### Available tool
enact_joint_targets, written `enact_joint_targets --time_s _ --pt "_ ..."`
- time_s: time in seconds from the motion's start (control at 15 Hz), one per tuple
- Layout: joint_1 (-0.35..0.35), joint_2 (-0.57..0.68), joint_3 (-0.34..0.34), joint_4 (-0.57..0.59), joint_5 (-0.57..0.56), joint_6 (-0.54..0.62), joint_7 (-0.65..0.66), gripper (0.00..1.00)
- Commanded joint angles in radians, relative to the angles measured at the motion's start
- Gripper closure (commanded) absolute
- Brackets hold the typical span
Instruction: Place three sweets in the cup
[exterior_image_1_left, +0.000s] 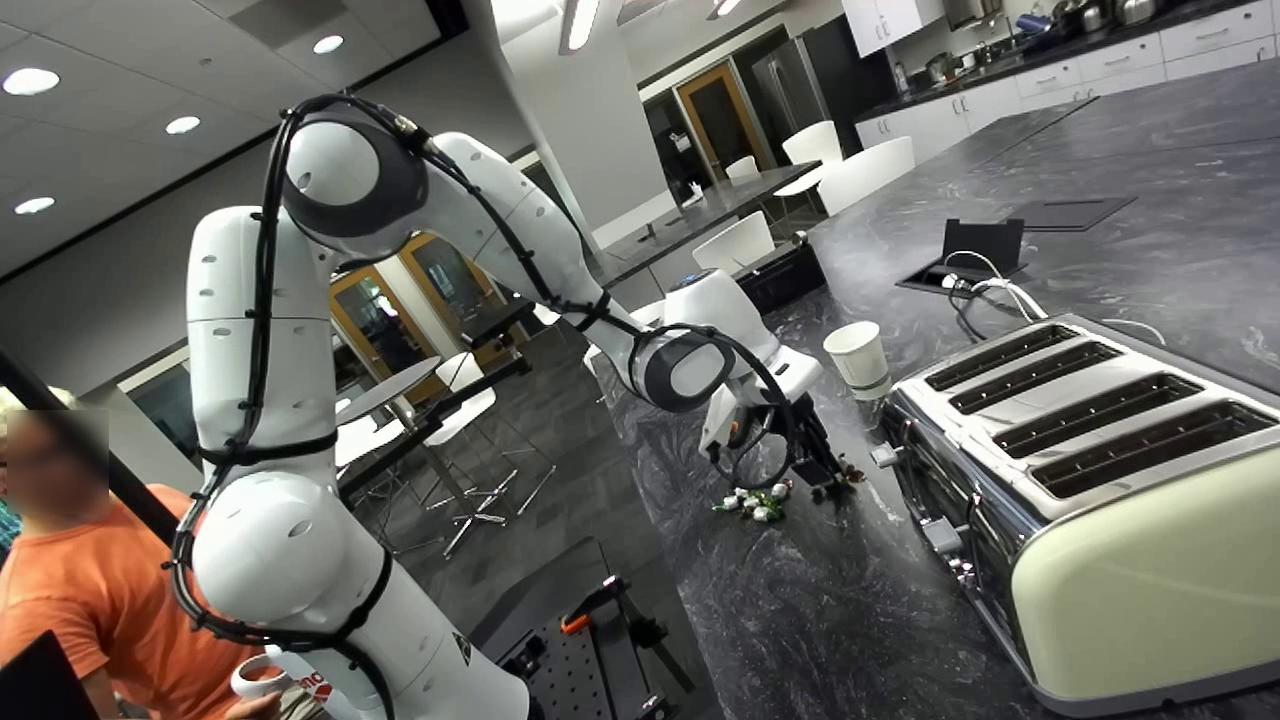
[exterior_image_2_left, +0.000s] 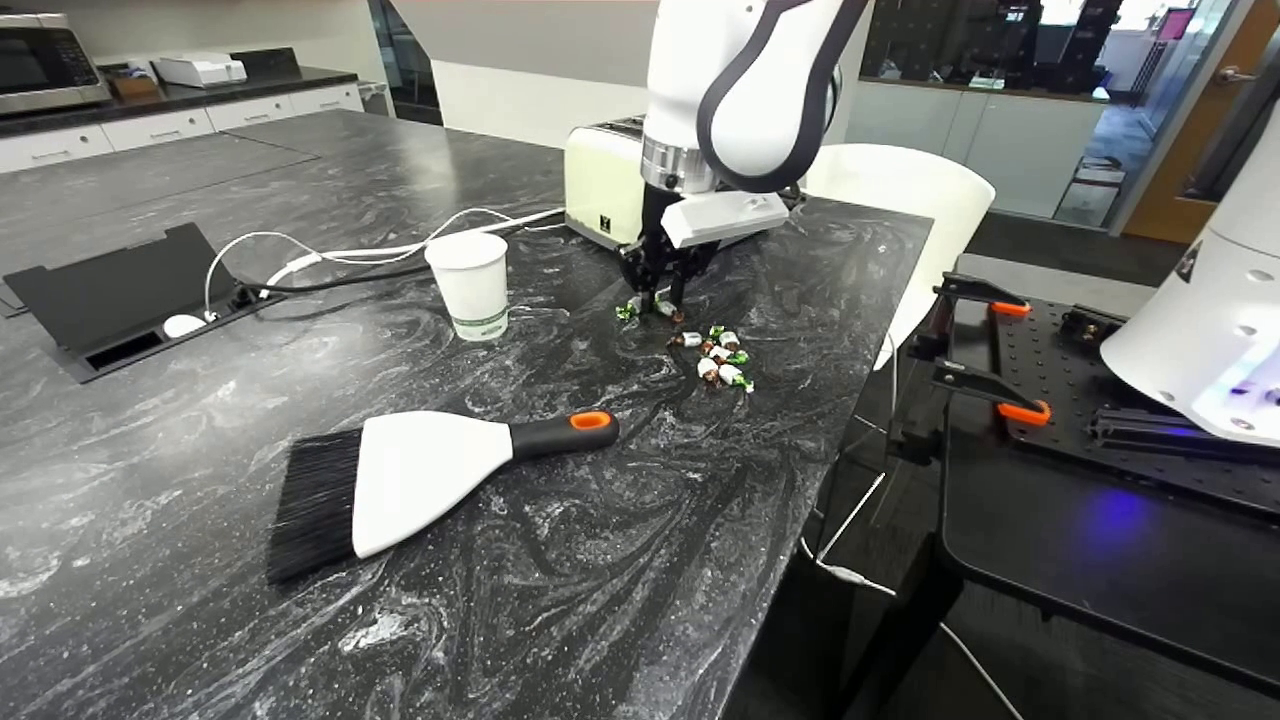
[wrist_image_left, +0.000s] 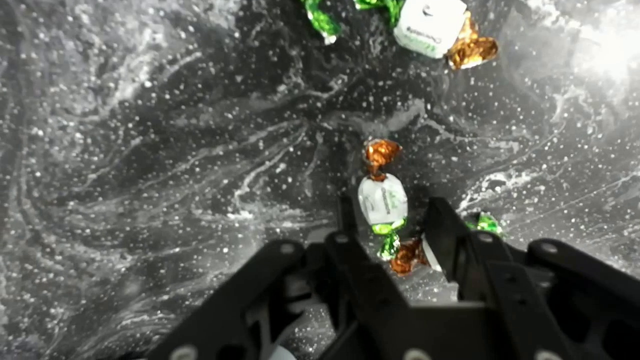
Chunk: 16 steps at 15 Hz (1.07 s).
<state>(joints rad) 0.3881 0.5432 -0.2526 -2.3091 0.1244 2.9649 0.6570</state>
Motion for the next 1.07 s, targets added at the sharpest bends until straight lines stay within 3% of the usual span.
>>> enact_joint_targets --time_s 0.0,0.07,0.13,0.2,0.6,0.8,1.0 --pt "0.063 0.017 -0.06 0.009 -0.024 0.019 0.056 0.88" --pt "0.08 0.018 -0.075 0.009 -0.029 0.017 0.068 0.96" --pt "0.1 0.013 -0.093 0.005 -0.035 0.014 0.076 0.98" --pt "0.118 0.002 -0.107 -0.003 -0.04 0.015 0.085 0.94" --pt "0.298 -0.179 -0.262 -0.097 -0.14 0.045 0.176 0.94" --pt "0.475 -0.23 -0.431 -0.072 -0.233 0.047 0.275 0.94" --pt "0.641 -0.2 -0.584 0.019 -0.321 0.033 0.399 0.94"
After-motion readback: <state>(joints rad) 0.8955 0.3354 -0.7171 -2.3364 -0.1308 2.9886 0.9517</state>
